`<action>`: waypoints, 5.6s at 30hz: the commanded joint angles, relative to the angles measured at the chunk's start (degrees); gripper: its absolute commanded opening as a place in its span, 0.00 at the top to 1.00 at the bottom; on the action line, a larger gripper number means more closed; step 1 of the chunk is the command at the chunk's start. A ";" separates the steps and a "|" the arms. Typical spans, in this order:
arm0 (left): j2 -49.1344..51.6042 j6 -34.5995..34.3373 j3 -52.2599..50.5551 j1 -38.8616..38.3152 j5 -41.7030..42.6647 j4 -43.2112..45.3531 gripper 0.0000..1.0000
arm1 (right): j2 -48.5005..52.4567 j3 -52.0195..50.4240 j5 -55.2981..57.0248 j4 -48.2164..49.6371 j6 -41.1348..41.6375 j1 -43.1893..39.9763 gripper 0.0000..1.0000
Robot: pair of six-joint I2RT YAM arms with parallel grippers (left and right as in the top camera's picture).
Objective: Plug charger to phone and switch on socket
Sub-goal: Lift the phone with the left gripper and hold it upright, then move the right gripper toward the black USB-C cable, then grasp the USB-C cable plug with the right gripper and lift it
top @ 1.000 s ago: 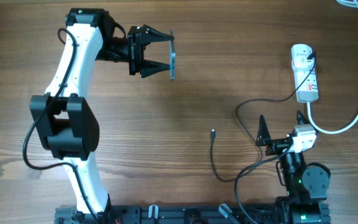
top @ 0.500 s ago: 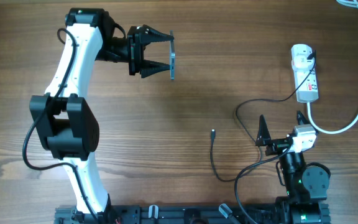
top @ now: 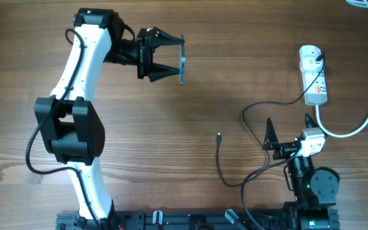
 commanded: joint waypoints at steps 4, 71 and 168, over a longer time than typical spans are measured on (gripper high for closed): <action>-2.56 1.38 0.00 0.81 2.82 -0.28 0.35 | -0.31 -0.04 0.81 0.11 0.35 0.28 0.00; -2.56 1.18 0.00 0.79 2.82 -0.28 0.36 | -0.31 -0.04 -35.30 18.36 62.90 0.28 0.00; -2.54 -0.59 0.00 0.81 2.80 -0.26 0.30 | 109.79 130.42 39.56 -78.03 50.64 52.02 0.96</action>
